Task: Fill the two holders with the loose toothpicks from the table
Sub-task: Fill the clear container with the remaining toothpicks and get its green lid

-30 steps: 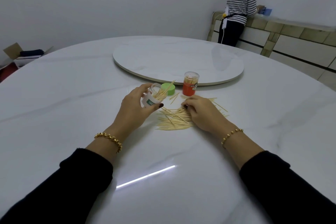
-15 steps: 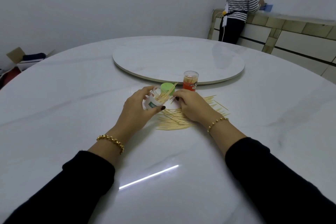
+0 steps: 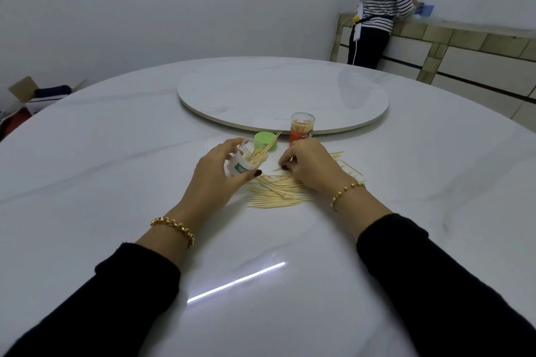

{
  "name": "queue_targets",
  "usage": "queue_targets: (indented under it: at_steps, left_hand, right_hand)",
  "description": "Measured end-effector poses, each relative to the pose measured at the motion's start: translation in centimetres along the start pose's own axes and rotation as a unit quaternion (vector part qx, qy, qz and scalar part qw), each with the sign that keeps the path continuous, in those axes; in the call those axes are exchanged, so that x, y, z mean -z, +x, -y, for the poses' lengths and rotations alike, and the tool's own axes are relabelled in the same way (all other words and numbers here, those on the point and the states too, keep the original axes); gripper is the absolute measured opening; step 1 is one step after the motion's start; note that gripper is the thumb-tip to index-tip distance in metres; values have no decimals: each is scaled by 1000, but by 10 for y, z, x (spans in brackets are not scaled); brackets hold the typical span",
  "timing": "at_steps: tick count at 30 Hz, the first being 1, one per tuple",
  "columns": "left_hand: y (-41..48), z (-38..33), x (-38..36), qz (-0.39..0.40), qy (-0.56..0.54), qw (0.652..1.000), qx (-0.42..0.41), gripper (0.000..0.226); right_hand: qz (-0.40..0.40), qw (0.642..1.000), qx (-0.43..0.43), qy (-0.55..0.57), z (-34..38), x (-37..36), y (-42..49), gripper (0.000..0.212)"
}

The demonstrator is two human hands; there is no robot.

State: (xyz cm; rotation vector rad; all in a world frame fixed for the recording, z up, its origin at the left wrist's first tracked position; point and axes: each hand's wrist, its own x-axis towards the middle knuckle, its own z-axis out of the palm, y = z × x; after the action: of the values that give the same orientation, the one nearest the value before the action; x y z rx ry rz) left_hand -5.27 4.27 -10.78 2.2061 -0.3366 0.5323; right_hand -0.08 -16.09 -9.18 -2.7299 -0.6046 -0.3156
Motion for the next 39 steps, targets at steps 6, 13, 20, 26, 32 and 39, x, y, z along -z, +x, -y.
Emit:
queue_targets:
  at_steps: [6,13,20,26,32,39]
  left_hand:
    - [0,-2,-1,3,-3,1000,-3,62]
    - [-3,-9,-8,6,-13,1000,-6,61]
    - [-4,-20,-22,-11,-20,1000,5,60]
    - [-1,-24,-29,-28,-28,999,19,59]
    - [-2,-24,-30,-37,-5,999,8,61]
    - [-1,-23,-29,-45,2,999,3,61]
  right_hand:
    - [-19,999,27,24,-6,5,-15,19]
    - [39,999,17,-22,-18,14,-38,26]
    - [-63,997,30,-14,-18,4,-40,16]
    - [-123,991,22,53,-19,2,-42,11]
    - [-196,960,-74,184,-20,10,-46,14]
    - [-220,869,-158,415,-15,22,-44,13]
